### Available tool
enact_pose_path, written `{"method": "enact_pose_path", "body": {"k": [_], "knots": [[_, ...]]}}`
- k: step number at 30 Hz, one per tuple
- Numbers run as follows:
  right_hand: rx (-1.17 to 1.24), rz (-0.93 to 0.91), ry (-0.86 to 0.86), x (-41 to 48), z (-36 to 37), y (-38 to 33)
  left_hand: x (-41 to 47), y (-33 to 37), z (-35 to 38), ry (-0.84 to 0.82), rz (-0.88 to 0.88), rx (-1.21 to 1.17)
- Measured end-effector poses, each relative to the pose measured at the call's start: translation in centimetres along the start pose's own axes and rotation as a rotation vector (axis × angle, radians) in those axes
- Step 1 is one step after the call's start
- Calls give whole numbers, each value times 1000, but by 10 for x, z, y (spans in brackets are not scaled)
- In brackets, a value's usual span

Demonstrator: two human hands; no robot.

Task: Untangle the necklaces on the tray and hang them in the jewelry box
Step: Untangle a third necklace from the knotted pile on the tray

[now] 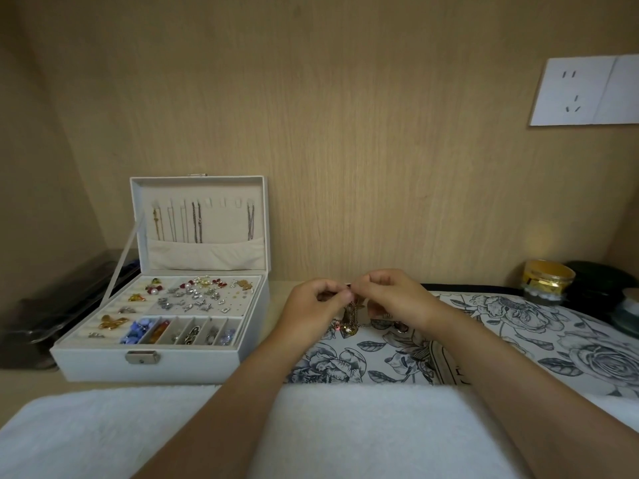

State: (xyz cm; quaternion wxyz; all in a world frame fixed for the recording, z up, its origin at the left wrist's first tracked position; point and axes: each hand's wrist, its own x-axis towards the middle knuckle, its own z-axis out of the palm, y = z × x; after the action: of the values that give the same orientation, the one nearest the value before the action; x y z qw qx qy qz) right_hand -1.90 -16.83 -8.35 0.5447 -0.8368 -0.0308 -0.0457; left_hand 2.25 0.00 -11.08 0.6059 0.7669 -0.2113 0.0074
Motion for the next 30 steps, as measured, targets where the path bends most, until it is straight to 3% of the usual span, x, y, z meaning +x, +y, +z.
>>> {"method": "enact_pose_path", "body": {"k": [4,9,14,18,22,24,27,30], "knots": [[-54,-31,-7,1,-3,1,2,-3,2,-51,18,94],[-18,19,-22,3,-2,3,3,-11,1,-103,195,460],[-123,46,-77,1,-1,1,1,-3,-4,81,276,322],[-162,25,-114,-1,0,0,-3,-1,-4,178,322,421],[-288,-107,118,2,-2,3,-3,-1,-2,67,303,542],[-200,-128,184,1,0,1,-3,-1,-2,-35,295,572],[-28,-24,145,2,1,-4,-6,1,0,-69,294,562],[25,58,2,2,-1,-3,-3,-1,1,0,283,516]]}}
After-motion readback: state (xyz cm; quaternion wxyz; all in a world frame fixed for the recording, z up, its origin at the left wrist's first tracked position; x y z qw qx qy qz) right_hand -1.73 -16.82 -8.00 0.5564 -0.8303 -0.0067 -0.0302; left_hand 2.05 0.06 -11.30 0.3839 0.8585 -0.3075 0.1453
